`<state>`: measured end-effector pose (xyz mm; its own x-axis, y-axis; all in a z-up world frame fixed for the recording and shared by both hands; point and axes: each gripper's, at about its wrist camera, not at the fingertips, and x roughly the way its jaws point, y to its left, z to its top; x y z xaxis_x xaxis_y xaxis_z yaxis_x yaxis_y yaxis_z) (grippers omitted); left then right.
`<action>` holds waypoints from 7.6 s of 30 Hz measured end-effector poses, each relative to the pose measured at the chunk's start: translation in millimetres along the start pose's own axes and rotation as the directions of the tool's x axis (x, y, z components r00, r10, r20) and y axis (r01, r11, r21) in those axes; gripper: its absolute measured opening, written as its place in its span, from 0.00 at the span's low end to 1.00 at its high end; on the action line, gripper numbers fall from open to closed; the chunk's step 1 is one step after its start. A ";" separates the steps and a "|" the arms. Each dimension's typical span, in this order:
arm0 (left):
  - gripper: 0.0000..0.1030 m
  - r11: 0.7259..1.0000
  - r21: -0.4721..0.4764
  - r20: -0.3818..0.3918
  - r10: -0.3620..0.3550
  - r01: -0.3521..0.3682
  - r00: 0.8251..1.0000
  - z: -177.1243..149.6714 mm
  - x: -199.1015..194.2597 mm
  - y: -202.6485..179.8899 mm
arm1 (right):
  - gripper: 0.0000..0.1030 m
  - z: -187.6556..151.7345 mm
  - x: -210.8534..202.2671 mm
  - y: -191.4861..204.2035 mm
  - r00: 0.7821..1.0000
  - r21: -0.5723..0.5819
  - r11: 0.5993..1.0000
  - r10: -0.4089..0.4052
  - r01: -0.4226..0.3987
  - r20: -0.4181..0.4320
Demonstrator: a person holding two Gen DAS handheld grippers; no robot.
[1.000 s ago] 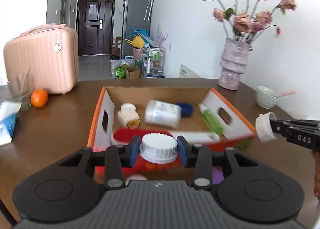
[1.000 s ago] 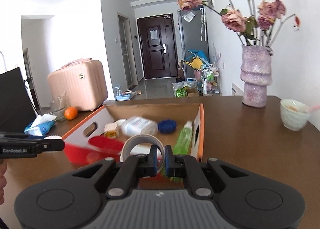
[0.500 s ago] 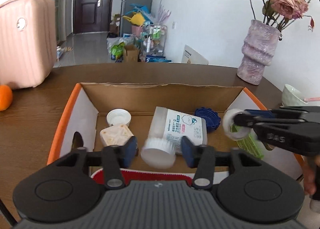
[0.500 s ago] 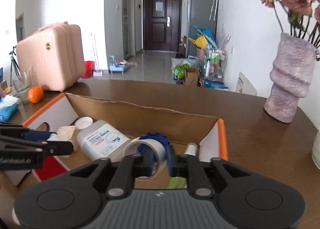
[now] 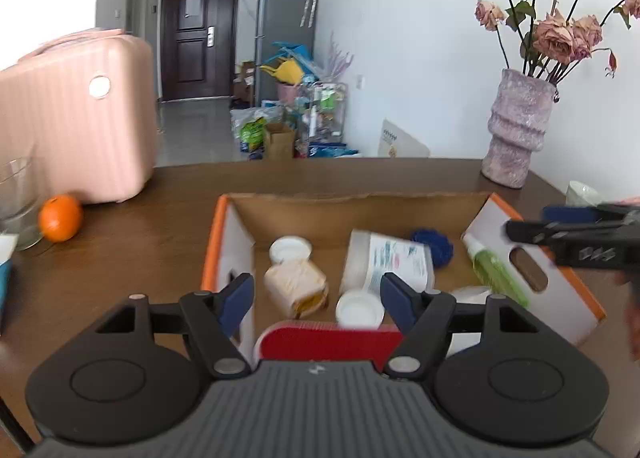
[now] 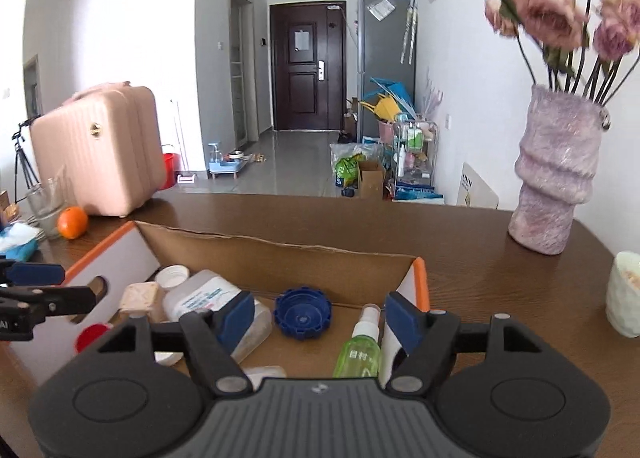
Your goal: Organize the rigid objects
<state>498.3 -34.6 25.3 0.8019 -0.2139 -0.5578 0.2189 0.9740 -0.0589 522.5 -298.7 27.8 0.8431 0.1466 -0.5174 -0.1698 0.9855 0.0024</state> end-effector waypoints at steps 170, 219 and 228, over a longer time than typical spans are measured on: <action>0.45 0.975 0.053 -0.092 -0.212 0.217 0.973 -19.6 20.5 -91.4 | 0.45 -56.7 -34.3 -16.3 0.986 0.007 0.993 0.114 -0.114 -0.125; 1.00 0.986 0.013 0.432 0.146 -0.168 0.890 -133.9 -299.6 -47.2 | 1.00 -134.4 -306.9 48.7 0.915 0.049 0.999 -0.023 0.004 0.403; 1.00 0.980 -0.033 0.417 0.194 -0.198 0.888 -201.8 -342.4 -42.8 | 1.00 -198.4 -353.9 83.7 0.921 -0.027 0.999 0.029 -0.020 0.390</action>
<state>102.2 12.1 51.7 0.9863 -0.0325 -0.1620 0.0371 0.9990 0.0258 108.7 -285.1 41.3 0.9699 0.1971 -0.1428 -0.2005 0.9796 -0.0101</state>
